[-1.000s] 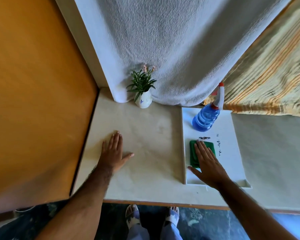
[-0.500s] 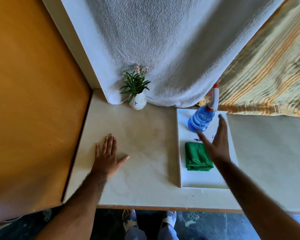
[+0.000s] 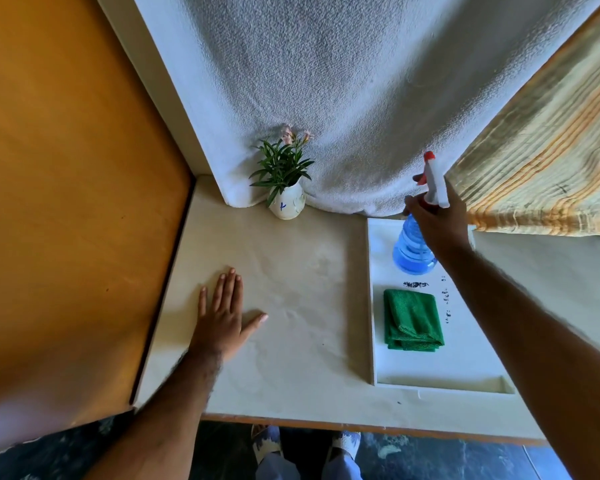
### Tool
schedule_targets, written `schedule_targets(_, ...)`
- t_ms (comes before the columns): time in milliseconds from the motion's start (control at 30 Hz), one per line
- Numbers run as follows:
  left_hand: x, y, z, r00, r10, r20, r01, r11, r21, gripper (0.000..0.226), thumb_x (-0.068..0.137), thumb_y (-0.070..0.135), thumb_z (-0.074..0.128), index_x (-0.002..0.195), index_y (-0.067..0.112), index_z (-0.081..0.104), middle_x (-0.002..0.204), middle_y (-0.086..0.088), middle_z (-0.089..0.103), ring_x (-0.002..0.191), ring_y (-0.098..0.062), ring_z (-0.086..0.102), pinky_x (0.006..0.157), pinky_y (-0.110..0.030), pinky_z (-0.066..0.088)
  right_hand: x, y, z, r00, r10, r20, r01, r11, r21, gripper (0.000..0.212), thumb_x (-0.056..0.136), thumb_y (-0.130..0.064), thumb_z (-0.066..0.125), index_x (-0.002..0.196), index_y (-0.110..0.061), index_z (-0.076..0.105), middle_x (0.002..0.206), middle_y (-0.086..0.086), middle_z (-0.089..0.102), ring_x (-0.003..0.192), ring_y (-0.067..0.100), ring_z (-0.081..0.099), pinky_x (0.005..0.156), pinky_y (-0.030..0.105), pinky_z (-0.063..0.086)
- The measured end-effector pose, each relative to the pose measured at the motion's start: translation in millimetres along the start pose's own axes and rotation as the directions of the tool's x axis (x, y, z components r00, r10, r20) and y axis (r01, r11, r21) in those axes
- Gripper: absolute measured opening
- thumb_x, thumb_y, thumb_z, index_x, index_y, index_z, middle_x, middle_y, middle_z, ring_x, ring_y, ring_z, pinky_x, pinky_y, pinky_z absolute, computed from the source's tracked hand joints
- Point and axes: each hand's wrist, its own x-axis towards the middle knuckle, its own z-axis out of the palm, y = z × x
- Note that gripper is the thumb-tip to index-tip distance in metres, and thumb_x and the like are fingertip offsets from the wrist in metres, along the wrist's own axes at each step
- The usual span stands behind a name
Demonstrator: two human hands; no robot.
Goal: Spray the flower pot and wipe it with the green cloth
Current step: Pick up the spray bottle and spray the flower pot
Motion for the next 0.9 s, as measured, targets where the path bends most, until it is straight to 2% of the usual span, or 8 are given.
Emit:
schedule_targets(133, -1, 1, 0, 1.0, 0.011, -0.01, -0.011, 1.0, -0.011, 0.119, 0.082, 0.089, -0.007, 0.164, 0.005, 0.013, 0.175, -0.014, 0.012, 0.162, -0.032, 0.016, 0.13, -0.063, 0.015, -6, -35, 29, 0.989, -0.057, 0.136, 0.056, 0.998, 0.016, 0.03, 0.08, -0.013, 0.074, 0.098, -0.037, 0.068, 0.064, -0.013, 0.073, 0.057, -0.002, 0.067, 0.061, 0.011, 0.051)
schedule_targets(233, -1, 1, -2, 1.0, 0.007, -0.002, -0.007, 1.0, -0.02, 0.117, 0.085, 0.088, -0.002, 0.163, 0.004, 0.02, 0.174, -0.015, 0.019, 0.16, -0.034, 0.024, 0.128, -0.064, 0.021, -23, -42, 74, 0.938, 0.063, 0.342, -0.019, 0.991, -0.131, 0.026, 0.078, -0.007, 0.076, 0.097, -0.025, 0.073, 0.05, -0.02, 0.068, 0.051, -0.015, 0.061, 0.06, 0.003, 0.046)
schedule_targets(300, -1, 2, -3, 1.0, 0.007, 0.001, -0.007, 1.0, -0.021, 0.115, 0.088, 0.087, 0.003, 0.161, 0.002, 0.029, 0.17, -0.017, 0.029, 0.156, -0.036, 0.034, 0.124, -0.066, 0.029, -40, -38, 105, 0.89, 0.184, 0.418, -0.1, 0.971, -0.215, 0.021, 0.08, -0.005, 0.075, 0.099, -0.011, 0.075, 0.046, -0.016, 0.066, 0.048, -0.013, 0.062, 0.068, 0.01, 0.054)
schedule_targets(400, -1, 2, -1, 1.0, 0.011, -0.023, -0.011, 0.999, -0.031, 0.11, 0.092, 0.084, 0.01, 0.157, 0.001, 0.039, 0.165, -0.019, 0.041, 0.15, -0.038, 0.044, 0.118, -0.068, 0.037, -59, -33, 140, 0.833, 0.292, 0.47, -0.178, 0.946, -0.272, 0.02, 0.079, -0.006, 0.073, 0.097, -0.013, 0.072, 0.047, -0.009, 0.067, 0.046, -0.001, 0.067, 0.068, 0.025, 0.059)
schedule_targets(500, 0, 1, 3, 0.998, 0.013, -0.06, -0.015, 0.999, -0.033, 0.104, 0.093, 0.082, 0.021, 0.157, 0.002, 0.038, 0.166, -0.017, 0.039, 0.151, -0.036, 0.043, 0.119, -0.066, 0.037, -60, -33, 162, 0.822, 0.312, 0.476, -0.177, 0.935, -0.306, 0.018, 0.076, -0.013, 0.072, 0.093, -0.01, 0.071, 0.066, 0.001, 0.076, 0.059, 0.012, 0.075, 0.071, 0.032, 0.061)
schedule_targets(667, 2, 0, 4, 0.997, 0.018, -0.069, -0.019, 1.0, -0.017, 0.103, 0.089, 0.079, 0.035, 0.158, 0.003, 0.037, 0.167, -0.016, 0.038, 0.152, -0.035, 0.041, 0.121, -0.066, 0.036, -52, -35, 181, 0.865, 0.286, 0.412, -0.059, 0.874, -0.482, 0.022, 0.077, -0.037, 0.074, 0.076, -0.016, 0.066, 0.074, 0.003, 0.074, 0.078, 0.024, 0.07, 0.065, 0.027, 0.05)
schedule_targets(767, 2, -1, 3, 0.998, 0.009, -0.067, -0.011, 1.0, -0.025, 0.103, 0.088, 0.079, 0.035, 0.159, 0.003, 0.037, 0.167, -0.016, 0.038, 0.153, -0.034, 0.041, 0.122, -0.066, 0.034, -52, -36, 185, 0.87, 0.318, 0.378, -0.081, 0.847, -0.526, 0.029, 0.076, -0.042, 0.072, 0.076, -0.013, 0.071, 0.078, 0.008, 0.078, 0.08, 0.026, 0.071, 0.072, 0.031, 0.056)
schedule_targets(900, 1, -1, 4, 0.998, 0.011, -0.065, -0.013, 1.0, -0.022, 0.103, 0.088, 0.079, 0.037, 0.158, 0.004, 0.037, 0.168, -0.016, 0.038, 0.153, -0.034, 0.04, 0.122, -0.066, 0.034, -53, -36, 187, 0.876, 0.345, 0.338, -0.124, 0.837, -0.533, 0.028, 0.075, -0.042, 0.071, 0.074, -0.013, 0.071, 0.076, 0.006, 0.077, 0.078, 0.026, 0.071, 0.064, 0.026, 0.047)
